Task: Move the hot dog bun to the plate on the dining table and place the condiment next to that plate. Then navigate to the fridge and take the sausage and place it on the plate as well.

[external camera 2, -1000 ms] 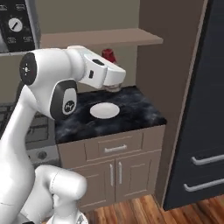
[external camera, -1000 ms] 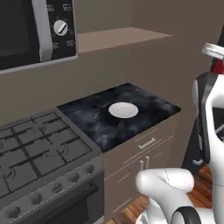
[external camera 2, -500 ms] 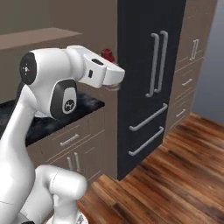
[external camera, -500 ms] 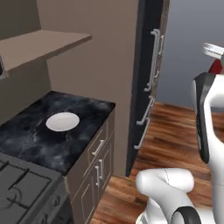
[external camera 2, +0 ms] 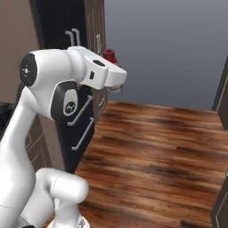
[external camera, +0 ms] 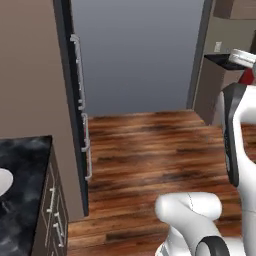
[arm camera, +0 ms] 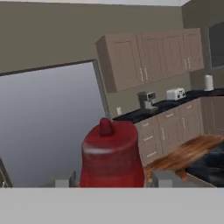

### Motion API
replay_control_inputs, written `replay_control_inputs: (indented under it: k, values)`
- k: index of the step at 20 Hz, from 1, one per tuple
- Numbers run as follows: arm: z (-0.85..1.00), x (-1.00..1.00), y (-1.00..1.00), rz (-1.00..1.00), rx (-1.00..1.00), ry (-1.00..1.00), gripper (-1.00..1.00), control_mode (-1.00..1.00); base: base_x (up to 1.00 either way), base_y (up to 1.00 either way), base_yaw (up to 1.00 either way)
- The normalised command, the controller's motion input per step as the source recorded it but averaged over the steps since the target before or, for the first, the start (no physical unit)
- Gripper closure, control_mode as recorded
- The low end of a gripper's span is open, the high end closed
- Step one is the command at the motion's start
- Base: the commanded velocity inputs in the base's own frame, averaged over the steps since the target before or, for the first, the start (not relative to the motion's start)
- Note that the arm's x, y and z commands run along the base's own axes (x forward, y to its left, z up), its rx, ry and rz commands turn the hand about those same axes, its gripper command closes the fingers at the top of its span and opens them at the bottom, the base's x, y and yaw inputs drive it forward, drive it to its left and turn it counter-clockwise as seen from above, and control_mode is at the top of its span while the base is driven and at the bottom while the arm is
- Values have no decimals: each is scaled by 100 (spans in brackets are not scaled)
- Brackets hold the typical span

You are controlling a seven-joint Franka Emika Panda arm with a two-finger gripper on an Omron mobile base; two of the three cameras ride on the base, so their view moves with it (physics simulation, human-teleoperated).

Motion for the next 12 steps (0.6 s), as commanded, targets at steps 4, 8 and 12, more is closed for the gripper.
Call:
replay_control_inputs:
  k: [4, 8, 12]
  values:
    - [0, 0, 0, 0, 0, 0, 100, 100, -22, 0, -77]
    - [0, 0, 0, 0, 0, 0, 100, 100, -4, -2, -73]
    - [0, 0, 0, 0, 0, 0, 100, 100, 17, -13, -67]
